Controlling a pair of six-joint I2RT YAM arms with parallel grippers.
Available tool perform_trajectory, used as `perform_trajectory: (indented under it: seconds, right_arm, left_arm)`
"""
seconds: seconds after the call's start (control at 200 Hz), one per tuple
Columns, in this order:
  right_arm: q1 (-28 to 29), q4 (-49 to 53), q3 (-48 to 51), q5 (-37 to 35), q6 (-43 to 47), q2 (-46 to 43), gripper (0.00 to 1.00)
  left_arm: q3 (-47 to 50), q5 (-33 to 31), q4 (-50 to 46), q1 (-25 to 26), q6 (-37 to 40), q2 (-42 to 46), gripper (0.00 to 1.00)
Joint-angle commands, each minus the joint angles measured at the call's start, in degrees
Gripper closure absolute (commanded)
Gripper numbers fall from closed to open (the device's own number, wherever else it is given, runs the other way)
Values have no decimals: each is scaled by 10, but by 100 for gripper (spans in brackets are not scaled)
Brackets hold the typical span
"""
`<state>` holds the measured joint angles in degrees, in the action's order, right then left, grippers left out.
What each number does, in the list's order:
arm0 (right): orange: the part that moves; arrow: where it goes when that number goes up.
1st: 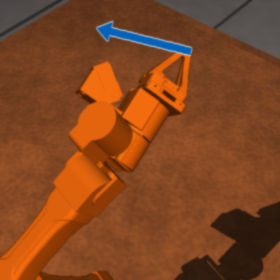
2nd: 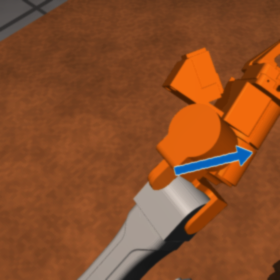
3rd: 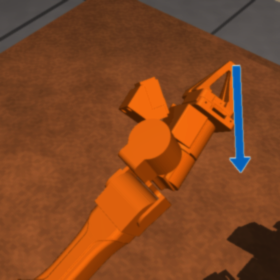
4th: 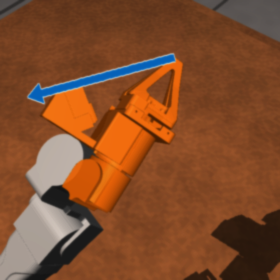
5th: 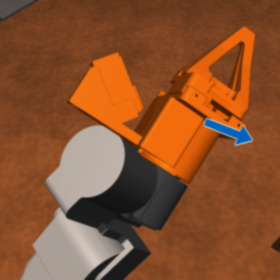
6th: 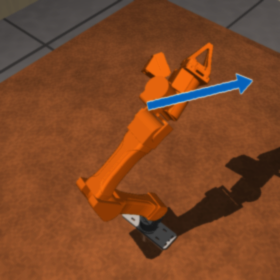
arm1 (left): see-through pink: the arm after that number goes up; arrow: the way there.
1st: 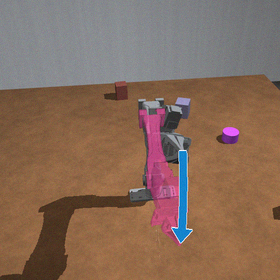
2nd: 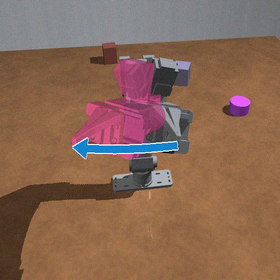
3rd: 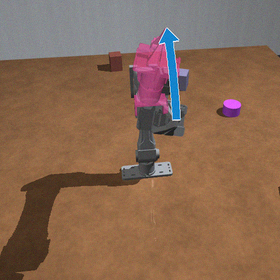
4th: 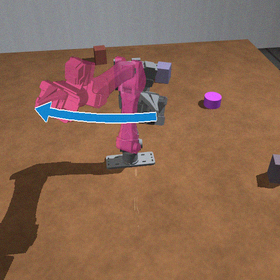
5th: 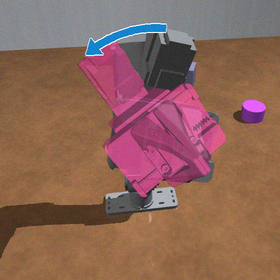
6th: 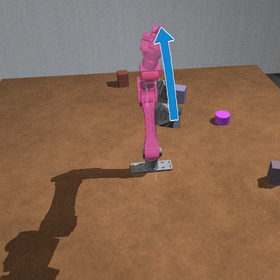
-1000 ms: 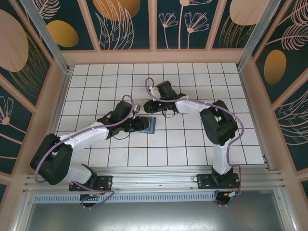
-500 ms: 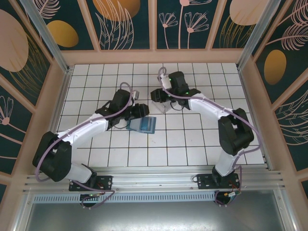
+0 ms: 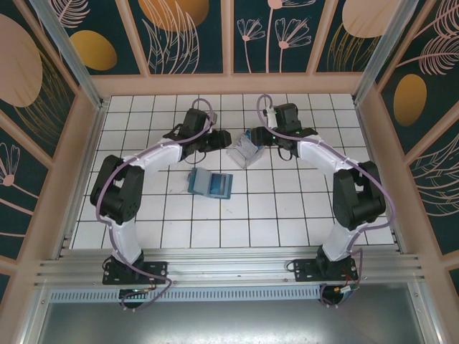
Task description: Put the credit cards into the card holder
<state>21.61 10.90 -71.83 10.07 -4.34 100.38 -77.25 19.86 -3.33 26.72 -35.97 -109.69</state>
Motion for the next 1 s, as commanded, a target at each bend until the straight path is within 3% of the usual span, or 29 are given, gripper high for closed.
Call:
perform_trajectory:
  seconds: [0.0, 0.185, 0.36, 0.566, 0.996]
  right_arm:
    - [-5, 26, -5, 0, 21, 34, 36]
    - [-10, 31, -42, -27, 23, 79, 36]
    - [-12, 33, -59, -18, 22, 92, 36]
    - [-16, 32, -64, -4, 25, 93, 36]
    - [-23, 55, -105, 31, 63, 135, 37]
  left_arm:
    - [-58, 19, -16, -18, 34, -44, 50]
    - [-160, 43, -59, -19, 84, -139, 51]
    - [-206, 109, -62, -18, 83, -203, 52]
    - [-156, 171, 1, -14, 45, -193, 52]
    - [-80, 153, 21, 5, 38, -159, 53]
